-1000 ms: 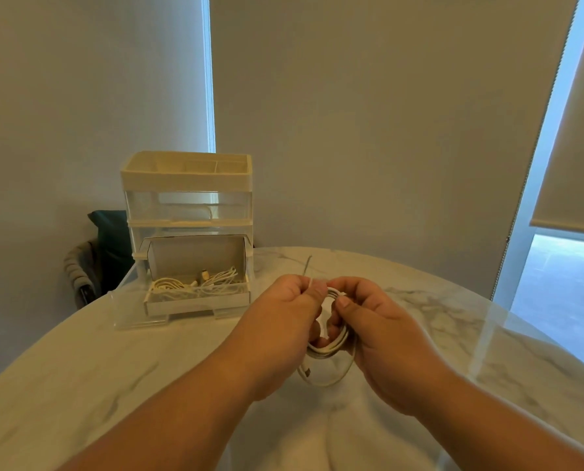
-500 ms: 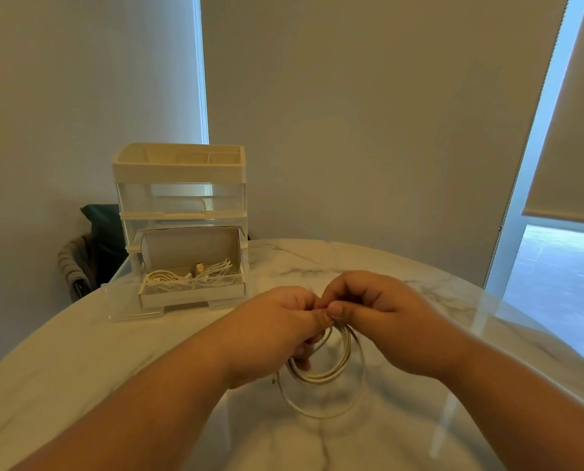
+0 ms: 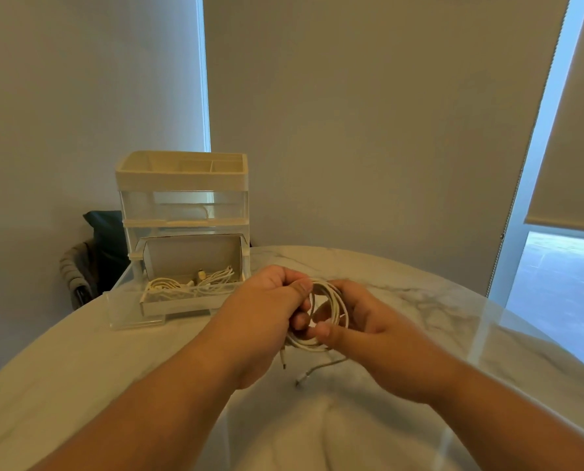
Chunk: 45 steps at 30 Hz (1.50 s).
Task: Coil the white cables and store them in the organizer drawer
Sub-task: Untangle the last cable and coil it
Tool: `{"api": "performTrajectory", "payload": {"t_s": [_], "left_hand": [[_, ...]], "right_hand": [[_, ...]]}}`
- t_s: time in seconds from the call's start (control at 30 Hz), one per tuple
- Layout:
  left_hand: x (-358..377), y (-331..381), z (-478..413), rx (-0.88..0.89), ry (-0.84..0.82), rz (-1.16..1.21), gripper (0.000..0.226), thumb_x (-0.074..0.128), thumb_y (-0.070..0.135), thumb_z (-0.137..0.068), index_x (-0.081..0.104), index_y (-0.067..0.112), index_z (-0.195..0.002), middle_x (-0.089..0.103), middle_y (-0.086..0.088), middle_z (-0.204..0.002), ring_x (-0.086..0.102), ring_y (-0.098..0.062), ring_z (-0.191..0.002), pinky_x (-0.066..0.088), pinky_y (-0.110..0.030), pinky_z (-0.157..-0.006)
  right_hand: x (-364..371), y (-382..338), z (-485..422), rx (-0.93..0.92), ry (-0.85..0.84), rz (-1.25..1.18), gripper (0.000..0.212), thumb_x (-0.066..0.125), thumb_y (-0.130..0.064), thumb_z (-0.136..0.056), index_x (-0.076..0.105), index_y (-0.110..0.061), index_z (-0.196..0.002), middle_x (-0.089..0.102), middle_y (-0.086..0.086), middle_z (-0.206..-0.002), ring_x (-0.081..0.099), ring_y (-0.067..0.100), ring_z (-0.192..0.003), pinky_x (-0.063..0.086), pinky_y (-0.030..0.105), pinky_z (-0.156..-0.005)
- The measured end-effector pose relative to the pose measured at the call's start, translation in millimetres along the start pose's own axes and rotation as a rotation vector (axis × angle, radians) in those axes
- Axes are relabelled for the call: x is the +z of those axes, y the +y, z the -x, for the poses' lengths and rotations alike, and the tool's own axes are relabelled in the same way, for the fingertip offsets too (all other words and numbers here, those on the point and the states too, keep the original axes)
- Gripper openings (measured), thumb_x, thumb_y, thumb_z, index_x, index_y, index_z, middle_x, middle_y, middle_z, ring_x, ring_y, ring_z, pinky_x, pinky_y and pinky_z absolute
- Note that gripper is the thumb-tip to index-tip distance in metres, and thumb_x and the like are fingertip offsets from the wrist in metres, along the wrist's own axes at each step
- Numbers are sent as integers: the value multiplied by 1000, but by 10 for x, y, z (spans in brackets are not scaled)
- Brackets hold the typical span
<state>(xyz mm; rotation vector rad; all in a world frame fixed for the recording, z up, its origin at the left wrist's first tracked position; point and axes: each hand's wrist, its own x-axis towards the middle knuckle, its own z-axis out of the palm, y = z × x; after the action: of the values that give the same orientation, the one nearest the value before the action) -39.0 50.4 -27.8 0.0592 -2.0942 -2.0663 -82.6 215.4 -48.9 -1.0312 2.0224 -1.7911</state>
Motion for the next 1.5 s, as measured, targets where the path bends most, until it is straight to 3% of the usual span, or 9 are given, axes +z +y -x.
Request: {"api": "performTrajectory", "payload": {"t_s": [0.1,0.37,0.6,0.87,1.07,1.2,1.3,1.37,1.5], "left_hand": [[5,-1,-18,-25,31,64,15,53,21,-101,65,14,-96,57,-5,-70,45,-10,-51,44,-31,-57],[73,114,87,-126,-148,515,25,48,24,-102,50,7,-83,38,-5,-60,39,-14,-46,46,-33,-57],[-109,99,37,-28,-121,29,26,53,27,-101,74,12,-100,72,-17,-96,66,-27,-85,56,-48,-91],[26,61,57,-29,-21,-45,21,52,30,-102,68,16,-102,53,-2,-69,47,-15,-62,50,-35,-67],[80,16,14,-24,99,78,20,52,26,-101,69,15,-96,50,1,-64,43,-13,-59,45,-35,-65],[38,81,11,-47,79,343,20,48,19,-103,62,12,-89,40,2,-60,33,-9,-48,36,-29,-52],[-33,121,2,-42,38,423,22,46,17,-104,66,8,-99,35,3,-58,29,-9,-48,32,-28,-52],[-55,116,-5,-46,33,424,25,47,19,-104,69,7,-103,36,2,-58,30,-9,-48,33,-29,-54],[-42,134,13,-42,36,423,26,50,23,-102,71,7,-106,37,2,-58,31,-9,-49,33,-28,-54]], "right_hand": [[111,82,-27,-34,128,19,35,66,-4,-92,59,-21,-122,71,-11,-92,64,4,-80,49,16,-66],[223,116,-16,-168,250,48,21,48,-17,-104,62,-27,-116,68,-7,-89,59,5,-78,45,24,-67],[109,36,2,-196,243,369,20,46,-21,-105,62,-31,-112,69,-12,-101,64,8,-96,53,29,-84],[93,31,4,-200,182,536,18,50,-28,-102,53,-38,-116,64,-20,-99,58,-1,-96,46,13,-80],[35,90,-32,-109,251,222,32,59,-52,-89,63,-27,-108,69,12,-95,66,29,-87,55,53,-84],[-5,147,-69,33,254,-173,32,52,-29,-98,69,-20,-74,51,21,-76,61,23,-74,51,42,-83],[-29,179,-109,168,286,-370,28,42,-4,-103,66,-7,-88,46,11,-63,56,21,-58,52,43,-78],[-56,212,-133,199,318,-288,25,41,-2,-103,64,-6,-95,53,9,-64,56,22,-57,52,44,-72],[-123,257,-114,176,394,358,26,57,-17,-99,75,-27,-84,70,-8,-74,61,11,-71,47,24,-72]]}}
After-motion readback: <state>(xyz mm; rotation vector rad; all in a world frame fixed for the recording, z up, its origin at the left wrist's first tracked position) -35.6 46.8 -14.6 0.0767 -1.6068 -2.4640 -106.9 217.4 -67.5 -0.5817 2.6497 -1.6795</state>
